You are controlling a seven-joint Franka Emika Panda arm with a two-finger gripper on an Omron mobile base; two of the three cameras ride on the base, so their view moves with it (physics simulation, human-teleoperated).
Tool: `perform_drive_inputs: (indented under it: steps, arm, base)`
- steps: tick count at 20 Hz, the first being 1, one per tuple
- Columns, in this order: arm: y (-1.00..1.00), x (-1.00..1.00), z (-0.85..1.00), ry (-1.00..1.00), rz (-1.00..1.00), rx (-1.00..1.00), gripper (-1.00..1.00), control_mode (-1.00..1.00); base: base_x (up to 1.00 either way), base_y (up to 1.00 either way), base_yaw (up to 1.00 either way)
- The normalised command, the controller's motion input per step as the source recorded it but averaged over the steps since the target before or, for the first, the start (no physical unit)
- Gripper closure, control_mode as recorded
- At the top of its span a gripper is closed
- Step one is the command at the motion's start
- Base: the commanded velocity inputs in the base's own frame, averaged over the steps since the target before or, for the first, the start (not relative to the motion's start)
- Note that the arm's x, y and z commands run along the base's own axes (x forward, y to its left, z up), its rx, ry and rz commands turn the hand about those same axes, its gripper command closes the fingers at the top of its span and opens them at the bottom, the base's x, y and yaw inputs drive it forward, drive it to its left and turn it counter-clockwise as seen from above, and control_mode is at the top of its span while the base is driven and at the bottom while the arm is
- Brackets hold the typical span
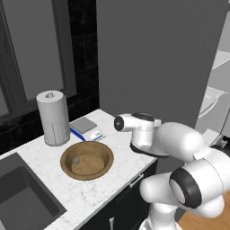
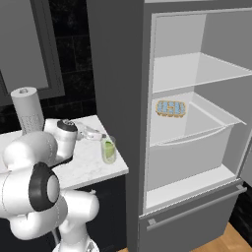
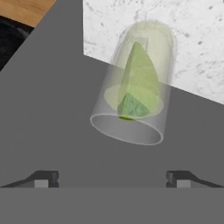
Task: Grab a lemon wedge from the fridge and one ice cube from the ice bowl, and put them in the glass of lemonade.
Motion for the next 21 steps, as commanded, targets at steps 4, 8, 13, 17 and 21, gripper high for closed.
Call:
perform_drive_inputs:
  steps: [4,8,13,17,21]
  arm:
    - [0.11,-0.48,0.33,-0.06,0.0,0.0,-1.0,-1.0]
    - [0.2,-0.6,0.68,-0.13,0.0,0.03,-1.0,-1.0]
    - [0.22,-0.56,0.99,-0.17,0.0,0.19,-1.0,-1.0]
    - [0.26,-0.59,0.97,-0.17,0.01,0.24,-1.0,-1.0]
    - [0.43,-0.71,0.72,-0.14,0.02,0.18,-1.0,-1.0]
  base:
    - [0.0,0.0,0.0]
    - [0.0,0.0,0.0]
    - [0.0,0.0,0.0]
    - [0.0,0.0,0.0]
    - [0.0,0.0,0.0]
